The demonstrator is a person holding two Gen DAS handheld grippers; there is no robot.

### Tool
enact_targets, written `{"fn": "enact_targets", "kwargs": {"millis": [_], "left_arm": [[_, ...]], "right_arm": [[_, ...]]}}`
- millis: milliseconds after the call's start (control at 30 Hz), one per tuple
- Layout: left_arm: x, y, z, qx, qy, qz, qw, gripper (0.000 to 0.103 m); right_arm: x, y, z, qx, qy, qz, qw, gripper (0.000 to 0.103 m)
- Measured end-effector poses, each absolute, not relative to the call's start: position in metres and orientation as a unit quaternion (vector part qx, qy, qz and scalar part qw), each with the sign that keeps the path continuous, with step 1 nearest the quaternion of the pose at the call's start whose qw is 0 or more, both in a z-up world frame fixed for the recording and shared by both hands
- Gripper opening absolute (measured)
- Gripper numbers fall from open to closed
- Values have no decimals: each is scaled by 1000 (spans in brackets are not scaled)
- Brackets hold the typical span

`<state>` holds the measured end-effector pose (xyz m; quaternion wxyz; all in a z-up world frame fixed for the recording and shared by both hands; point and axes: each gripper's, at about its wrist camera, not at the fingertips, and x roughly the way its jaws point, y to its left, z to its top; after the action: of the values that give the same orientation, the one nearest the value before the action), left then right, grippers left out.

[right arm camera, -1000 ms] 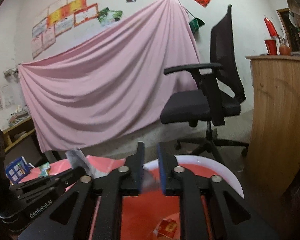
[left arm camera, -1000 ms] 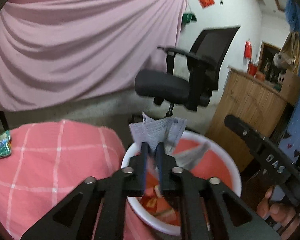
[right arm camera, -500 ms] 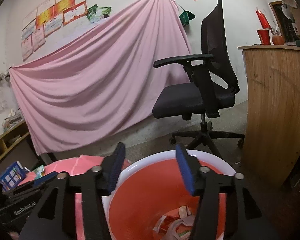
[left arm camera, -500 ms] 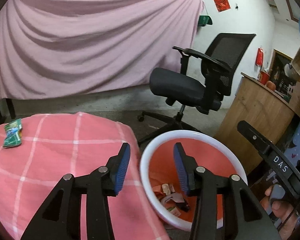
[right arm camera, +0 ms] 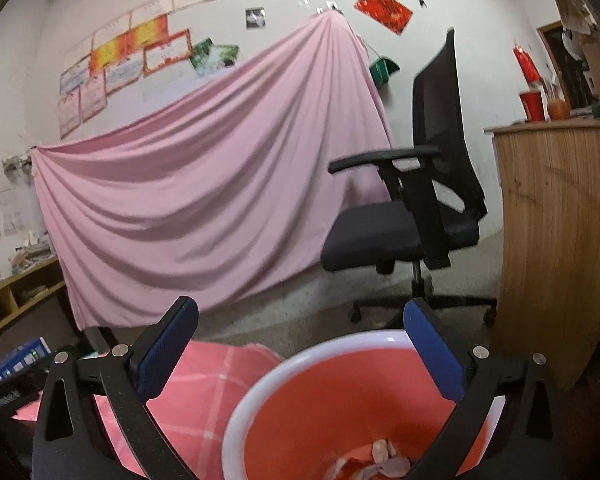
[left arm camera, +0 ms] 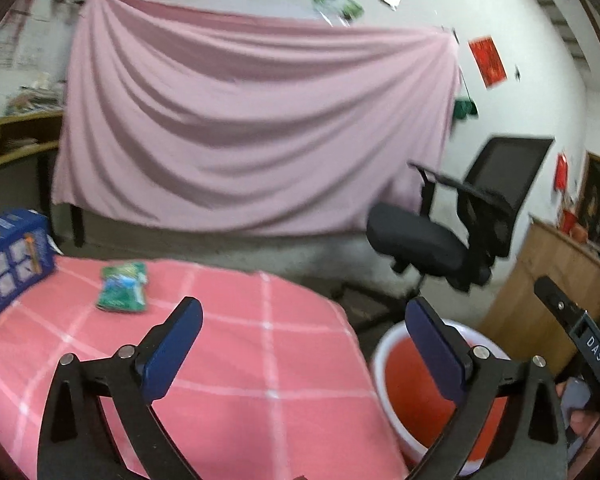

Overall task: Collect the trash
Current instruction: 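Move both tools back over the table toward the green packet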

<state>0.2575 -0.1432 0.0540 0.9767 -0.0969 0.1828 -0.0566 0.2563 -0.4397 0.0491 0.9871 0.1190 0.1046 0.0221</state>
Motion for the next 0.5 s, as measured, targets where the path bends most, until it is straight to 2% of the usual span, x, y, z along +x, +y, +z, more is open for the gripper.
{"fn": "enact_targets", "kwargs": {"millis": [500], "left_arm": [[226, -69, 59, -69, 100, 41, 992, 100]], "right_arm": [[252, -374, 67, 96, 13, 85, 992, 103]]}}
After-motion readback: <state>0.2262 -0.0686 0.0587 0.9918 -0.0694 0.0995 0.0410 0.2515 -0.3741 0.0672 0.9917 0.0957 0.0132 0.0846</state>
